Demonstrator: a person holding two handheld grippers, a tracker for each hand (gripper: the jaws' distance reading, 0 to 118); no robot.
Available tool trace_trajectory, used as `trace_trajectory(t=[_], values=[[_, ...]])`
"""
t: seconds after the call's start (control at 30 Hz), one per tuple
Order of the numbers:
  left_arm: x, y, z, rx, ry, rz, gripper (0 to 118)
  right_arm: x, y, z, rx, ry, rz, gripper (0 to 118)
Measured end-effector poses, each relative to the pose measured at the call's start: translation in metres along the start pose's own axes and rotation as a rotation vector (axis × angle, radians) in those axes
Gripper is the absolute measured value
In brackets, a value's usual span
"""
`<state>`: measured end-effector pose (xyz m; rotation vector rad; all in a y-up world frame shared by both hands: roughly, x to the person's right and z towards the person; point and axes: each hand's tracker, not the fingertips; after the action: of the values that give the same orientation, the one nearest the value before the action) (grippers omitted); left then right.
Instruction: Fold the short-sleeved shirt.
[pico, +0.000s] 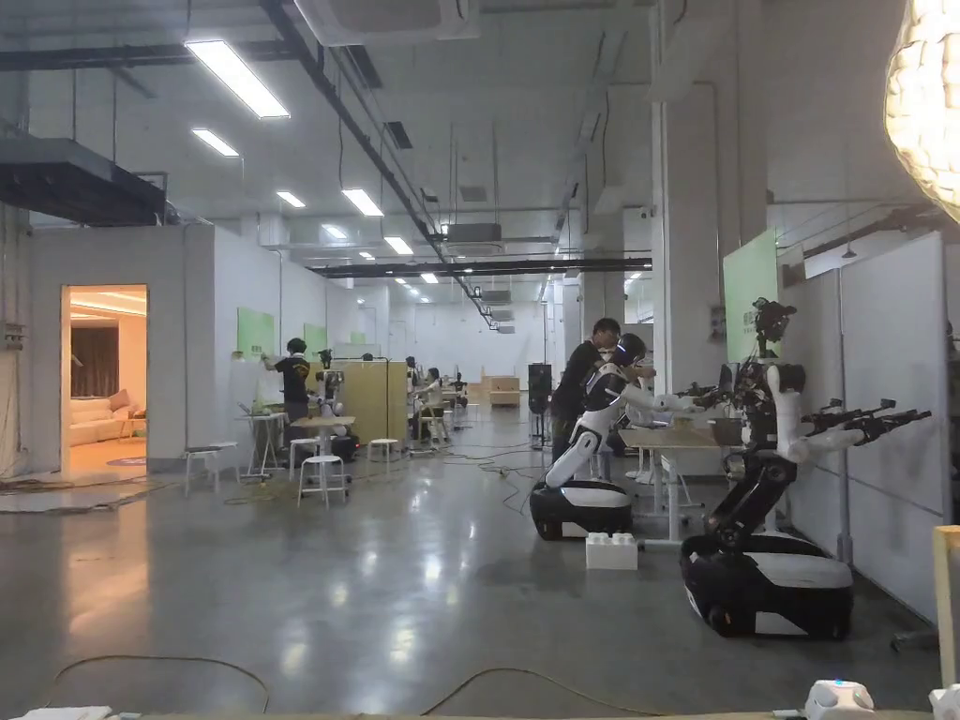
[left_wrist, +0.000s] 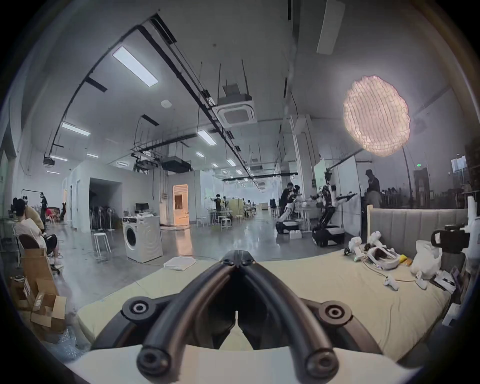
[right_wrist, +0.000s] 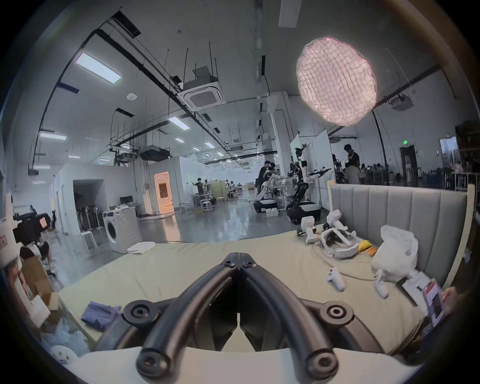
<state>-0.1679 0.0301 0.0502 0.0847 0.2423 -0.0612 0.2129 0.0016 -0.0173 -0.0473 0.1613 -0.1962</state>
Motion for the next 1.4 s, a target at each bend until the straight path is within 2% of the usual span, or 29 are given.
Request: trace_trajectory(t=[0.03, 0.07, 0.17, 0.3, 0.43, 0.63, 0.73, 0.8, 0.83, 0.87, 0.9, 0.93, 0.97, 1.03, 1.07, 1.1, 1.4], values=[[-0.002, 0.000, -0.001, -0.005, -0.010, 0.012, 0, 0.003, -0.003, -0.001, -0.024, 0.031, -0.028, 0], [-0.003, -0.001, -0.003, -0.010, -0.021, 0.027, 0, 0.002, -0.004, -0.002, -0.040, 0.040, -0.024, 0], [-0.002, -0.003, -0.005, -0.041, -0.013, 0.019, 0, -0.002, -0.008, -0.003, -0.036, -0.006, 0.042, 0], [-0.005, -0.005, -0.006, -0.057, -0.025, 0.037, 0, -0.006, -0.005, -0.001, -0.022, 0.019, 0.034, 0], [-0.006, -0.004, -0.010, -0.080, -0.039, 0.032, 0, -0.012, -0.005, -0.004, -0.030, -0.004, 0.073, 0], [-0.005, -0.003, -0.012, -0.071, -0.086, 0.047, 0, -0.010, -0.009, -0.005, -0.032, -0.005, 0.077, 0], [-0.004, -0.003, -0.010, -0.050, -0.106, 0.051, 6, -0.008, -0.009, -0.007, -0.035, -0.014, 0.083, 5], [-0.003, -0.002, -0.009, -0.042, -0.108, 0.043, 49, -0.005, -0.010, -0.007, -0.030, -0.012, 0.086, 60], [-0.002, -0.002, -0.011, -0.046, -0.112, 0.038, 73, -0.007, -0.009, -0.006, -0.024, -0.002, 0.076, 80], [-0.002, -0.003, -0.012, -0.048, -0.113, 0.036, 93, -0.007, -0.009, -0.005, -0.013, 0.002, 0.066, 80], [-0.001, -0.005, -0.012, -0.043, -0.113, 0.037, 101, -0.007, -0.008, -0.005, -0.013, 0.003, 0.054, 80], [-0.001, -0.005, -0.012, -0.042, -0.115, 0.042, 106, -0.008, -0.008, -0.005, -0.014, 0.003, 0.051, 81], [-0.001, -0.006, -0.012, -0.044, -0.113, 0.048, 108, -0.009, -0.007, -0.005, -0.015, 0.002, 0.050, 88], [-0.001, -0.007, -0.012, -0.047, -0.105, 0.063, 108, -0.010, -0.007, -0.006, -0.016, -0.009, 0.071, 111], [-0.002, -0.007, -0.012, -0.049, -0.107, 0.066, 108, -0.010, -0.008, -0.007, -0.013, -0.008, 0.078, 118], [-0.002, -0.007, -0.012, -0.053, -0.111, 0.067, 108, -0.013, -0.005, -0.004, 0.039, 0.002, 0.082, 118], [-0.008, -0.008, -0.012, -0.057, -0.116, 0.100, 108, -0.013, -0.009, -0.005, -0.019, 0.012, 0.100, 118]])
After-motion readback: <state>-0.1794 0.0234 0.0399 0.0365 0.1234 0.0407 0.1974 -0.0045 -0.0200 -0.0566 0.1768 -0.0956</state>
